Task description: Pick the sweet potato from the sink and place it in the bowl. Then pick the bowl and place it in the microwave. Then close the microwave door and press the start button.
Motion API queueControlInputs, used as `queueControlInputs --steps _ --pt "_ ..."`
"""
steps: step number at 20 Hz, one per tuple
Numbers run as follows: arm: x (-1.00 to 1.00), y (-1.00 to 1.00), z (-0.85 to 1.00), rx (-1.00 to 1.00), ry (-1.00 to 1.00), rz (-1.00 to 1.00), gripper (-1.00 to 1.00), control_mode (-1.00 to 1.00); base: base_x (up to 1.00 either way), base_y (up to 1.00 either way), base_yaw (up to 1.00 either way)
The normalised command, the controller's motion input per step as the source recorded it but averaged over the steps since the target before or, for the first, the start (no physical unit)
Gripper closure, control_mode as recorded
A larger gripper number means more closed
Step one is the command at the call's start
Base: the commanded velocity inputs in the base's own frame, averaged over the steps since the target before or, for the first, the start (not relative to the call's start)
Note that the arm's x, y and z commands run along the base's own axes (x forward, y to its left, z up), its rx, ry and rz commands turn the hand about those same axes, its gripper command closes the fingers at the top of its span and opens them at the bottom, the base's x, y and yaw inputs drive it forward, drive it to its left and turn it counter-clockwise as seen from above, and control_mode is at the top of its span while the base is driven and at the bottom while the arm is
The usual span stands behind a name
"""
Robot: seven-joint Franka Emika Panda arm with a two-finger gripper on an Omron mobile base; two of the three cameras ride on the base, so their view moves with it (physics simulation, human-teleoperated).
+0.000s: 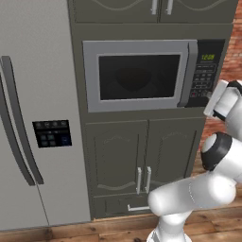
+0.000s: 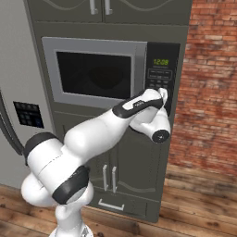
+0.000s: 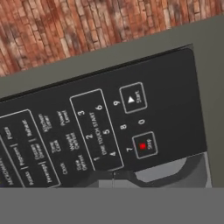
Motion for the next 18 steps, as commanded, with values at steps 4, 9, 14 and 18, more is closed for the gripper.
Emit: queueControlInputs --steps 4,9,14,18 --pt "0.24 -0.01 -0.04 0.0 0.0 0.0 1.0 -1.0 0.0 0.0 0.0" --pt "0.18 -0.25 -0.07 0.02 0.0 0.0 1.0 -1.0 0.0 0.0 0.0" --pt "0.12 -0.26 -0.11 0.02 0.0 0.0 1.0 -1.0 0.0 0.0 0.0" --pt "0.07 -0.07 -0.28 0.0 0.0 0.0 1.0 -1.0 0.0 0.0 0.0"
